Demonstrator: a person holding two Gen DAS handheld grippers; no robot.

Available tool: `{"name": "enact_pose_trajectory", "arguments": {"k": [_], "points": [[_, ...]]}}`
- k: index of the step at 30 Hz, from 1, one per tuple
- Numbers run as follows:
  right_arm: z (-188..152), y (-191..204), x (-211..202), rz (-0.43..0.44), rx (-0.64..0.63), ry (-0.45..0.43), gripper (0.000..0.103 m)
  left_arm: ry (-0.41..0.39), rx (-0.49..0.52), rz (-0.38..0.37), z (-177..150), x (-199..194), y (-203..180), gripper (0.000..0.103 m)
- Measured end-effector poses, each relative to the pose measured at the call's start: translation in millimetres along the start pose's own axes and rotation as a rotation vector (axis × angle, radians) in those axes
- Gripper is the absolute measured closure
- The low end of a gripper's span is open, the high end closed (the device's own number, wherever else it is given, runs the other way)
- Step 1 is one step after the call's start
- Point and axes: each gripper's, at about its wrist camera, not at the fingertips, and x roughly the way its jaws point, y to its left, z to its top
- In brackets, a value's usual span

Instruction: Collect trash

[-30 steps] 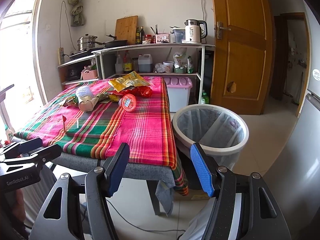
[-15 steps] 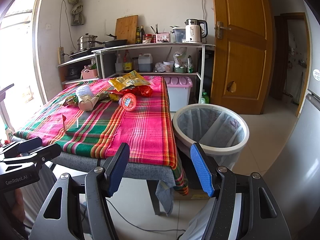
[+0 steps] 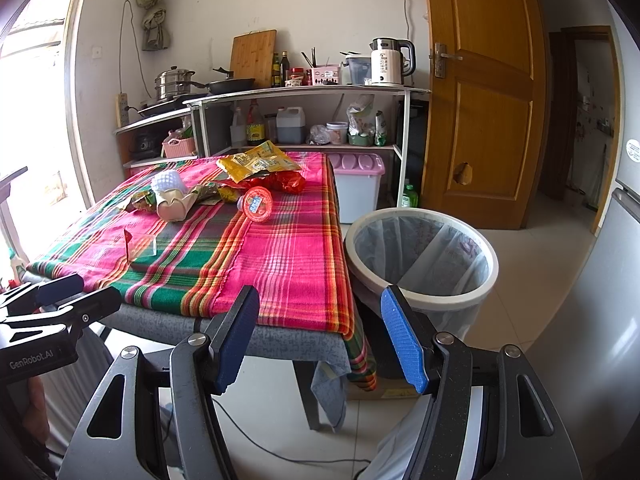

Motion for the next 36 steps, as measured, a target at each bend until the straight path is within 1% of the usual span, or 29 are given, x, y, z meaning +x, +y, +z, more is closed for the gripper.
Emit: {"name": "enact_pose_trajectory", "arguments": {"k": [30,36], "points": [[-0.7,1.4,6.0,0.003,-0.009,0.008,0.039,0.003,-0.002,0.000,1.9,3.2,-0.8,0.023],[8.0,7.9,13.8,0.023,-0.034,0.001,0.039,0.000,0.010,0.025,9.2,10.5,5.6,0.023]]}}
